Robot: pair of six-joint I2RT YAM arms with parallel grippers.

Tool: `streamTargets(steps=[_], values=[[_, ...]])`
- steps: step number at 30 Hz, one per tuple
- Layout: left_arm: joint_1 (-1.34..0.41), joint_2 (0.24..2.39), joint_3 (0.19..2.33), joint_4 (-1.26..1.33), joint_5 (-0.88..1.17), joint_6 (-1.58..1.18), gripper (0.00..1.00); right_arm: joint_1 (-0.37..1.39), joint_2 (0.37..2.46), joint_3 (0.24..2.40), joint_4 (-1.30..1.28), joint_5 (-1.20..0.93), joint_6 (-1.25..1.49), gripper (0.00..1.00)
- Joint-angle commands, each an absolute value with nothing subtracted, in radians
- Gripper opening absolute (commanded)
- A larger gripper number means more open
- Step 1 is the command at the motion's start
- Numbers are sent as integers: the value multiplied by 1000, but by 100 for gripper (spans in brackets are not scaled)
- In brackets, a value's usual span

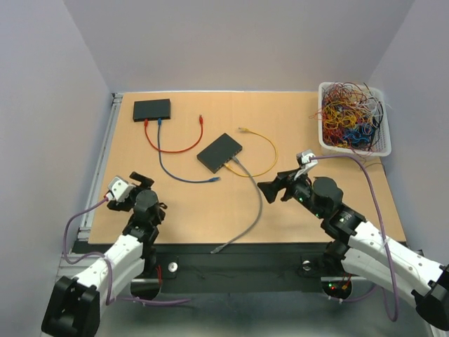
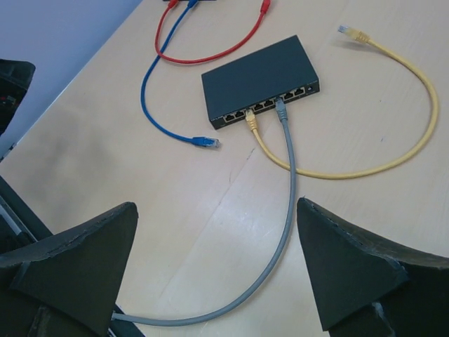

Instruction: Insert the plug into the switch port

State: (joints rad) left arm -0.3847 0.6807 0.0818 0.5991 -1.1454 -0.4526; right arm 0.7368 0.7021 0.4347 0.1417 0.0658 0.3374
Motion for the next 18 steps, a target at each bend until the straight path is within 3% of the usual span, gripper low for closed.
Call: streamTargets(steps=[1,18], values=[[-385,780,52,960,-1177,-238,91,741,709,439,166,48,344,100],[-273,1321,107,1716,-924,45,91,741,739,417,204,34,334,100]])
